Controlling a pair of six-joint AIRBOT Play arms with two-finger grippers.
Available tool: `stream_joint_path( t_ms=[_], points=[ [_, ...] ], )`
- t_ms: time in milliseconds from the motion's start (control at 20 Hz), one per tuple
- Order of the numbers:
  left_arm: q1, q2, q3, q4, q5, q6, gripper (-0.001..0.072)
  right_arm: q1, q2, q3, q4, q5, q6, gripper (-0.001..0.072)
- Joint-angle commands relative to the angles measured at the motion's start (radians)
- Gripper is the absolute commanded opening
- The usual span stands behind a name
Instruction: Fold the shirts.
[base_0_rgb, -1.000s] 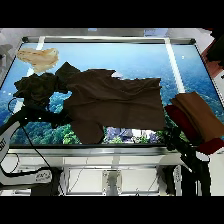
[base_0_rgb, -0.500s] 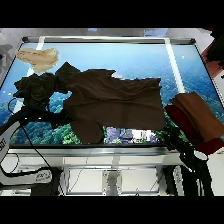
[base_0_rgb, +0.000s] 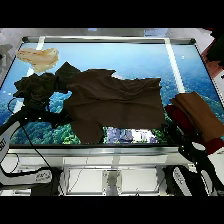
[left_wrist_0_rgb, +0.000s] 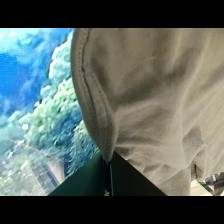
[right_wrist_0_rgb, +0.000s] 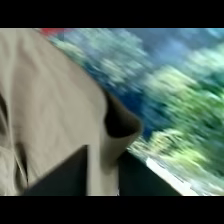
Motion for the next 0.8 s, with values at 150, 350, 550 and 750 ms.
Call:
stream_joint_path(
  t_ms=[150,350,550,750],
  points=[
    [0.000,0.000,0.008,0.001,-0.013,0.026,0.0013,0.016,-0.045,0.134,0.010,0.003,-0.129,0.0026],
    [0.000,0.000,0.008,0.002,-0.047,0.029,0.0013,0.016,-0.045,0.137,-0.026,0.083,-0.130,0.0026],
    [0.000,0.000,0.008,0.002,-0.084,0.114,0.0013,0.016,-0.045,0.137,-0.097,0.204,-0.129,0.0026],
    [0.000,0.000,0.008,0.002,-0.100,0.134,0.0013,0.016,-0.045,0.137,-0.100,0.360,-0.118,0.0026]
  ],
)
